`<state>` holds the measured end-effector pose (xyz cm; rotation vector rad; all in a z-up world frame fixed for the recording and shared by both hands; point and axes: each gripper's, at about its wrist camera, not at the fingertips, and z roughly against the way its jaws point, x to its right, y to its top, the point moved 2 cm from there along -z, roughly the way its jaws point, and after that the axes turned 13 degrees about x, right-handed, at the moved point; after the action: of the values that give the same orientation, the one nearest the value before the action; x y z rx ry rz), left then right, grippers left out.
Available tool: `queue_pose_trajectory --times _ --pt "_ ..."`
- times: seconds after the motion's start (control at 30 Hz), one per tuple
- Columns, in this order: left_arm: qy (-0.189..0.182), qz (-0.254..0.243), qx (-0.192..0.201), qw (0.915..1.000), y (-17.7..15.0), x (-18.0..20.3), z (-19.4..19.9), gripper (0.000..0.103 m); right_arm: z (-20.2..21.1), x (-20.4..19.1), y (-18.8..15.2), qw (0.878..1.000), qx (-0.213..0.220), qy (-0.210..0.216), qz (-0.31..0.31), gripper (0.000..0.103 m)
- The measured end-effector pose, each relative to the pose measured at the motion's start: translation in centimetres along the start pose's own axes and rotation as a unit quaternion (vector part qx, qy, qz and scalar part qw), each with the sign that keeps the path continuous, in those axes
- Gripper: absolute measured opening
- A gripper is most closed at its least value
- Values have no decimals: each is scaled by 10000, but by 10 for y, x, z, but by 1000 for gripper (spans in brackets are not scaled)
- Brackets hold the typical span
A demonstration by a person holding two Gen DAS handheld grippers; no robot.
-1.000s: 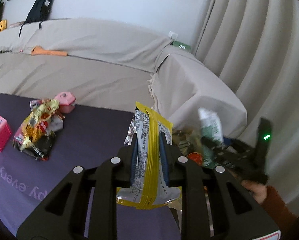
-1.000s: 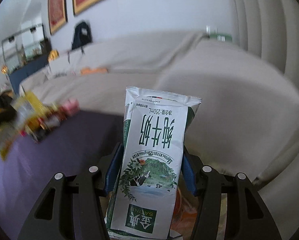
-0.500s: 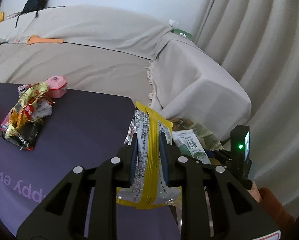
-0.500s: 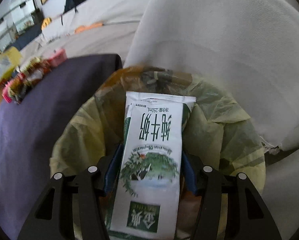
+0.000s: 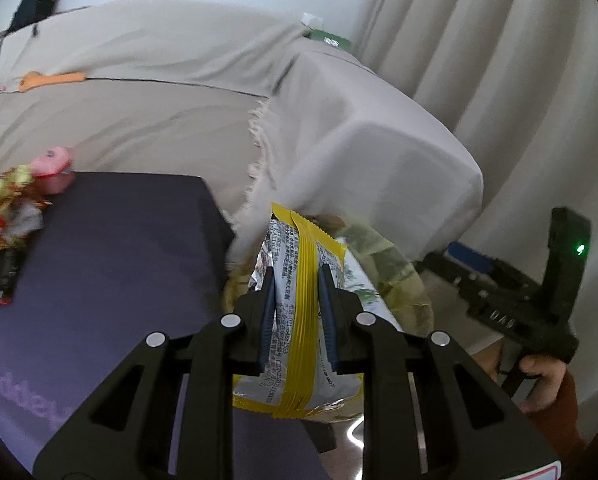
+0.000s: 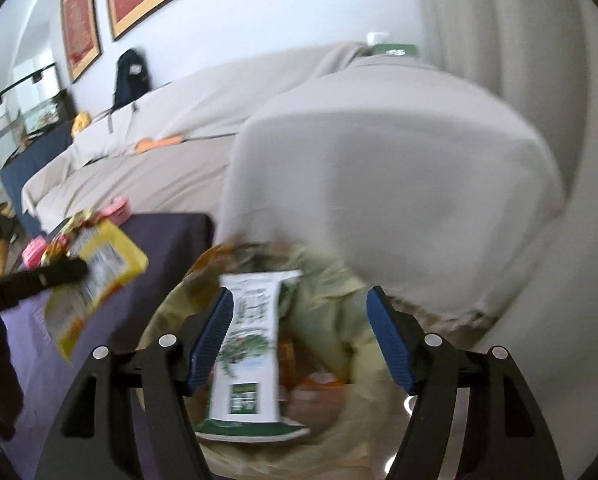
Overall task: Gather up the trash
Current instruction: 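Open right tool over yellow bag while left tool drops yellow snack bag in too, then grasp cartoon snack stick with left tool while right tool grasps pink wrapper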
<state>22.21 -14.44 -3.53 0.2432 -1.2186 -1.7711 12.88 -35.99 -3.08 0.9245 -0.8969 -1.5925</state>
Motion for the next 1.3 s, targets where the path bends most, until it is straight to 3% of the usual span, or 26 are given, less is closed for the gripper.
queue_pose_trajectory --times 0.27,0.47,0.7,0.77,0.83,1.1,1.3 --pt "-403 61 -502 9979 -20 35 -65 19 14 36 6 9993 131 -268 -210 66" --pt "-53 -772 -930 9927 -48 59 -115 21 17 51 2 9988 174 -346 -293 66" --pt "-1 -1053 -1078 9886 -57 62 -133 23 11 55 -1 9987 138 -380 -318 65" --pt "-70 -906 -1075 9900 -55 59 -131 41 10 54 -1 9986 154 -399 -316 66" --pt "-181 -620 -1091 9919 -54 51 -126 48 11 53 0 9985 186 -400 -324 66" --pt "-170 60 -799 9966 -36 10 -63 51 11 38 2 9988 272 -276 -291 66" --pt "340 -273 -140 9990 -15 -26 3 58 8 1 7 9996 269 -52 -8 66"
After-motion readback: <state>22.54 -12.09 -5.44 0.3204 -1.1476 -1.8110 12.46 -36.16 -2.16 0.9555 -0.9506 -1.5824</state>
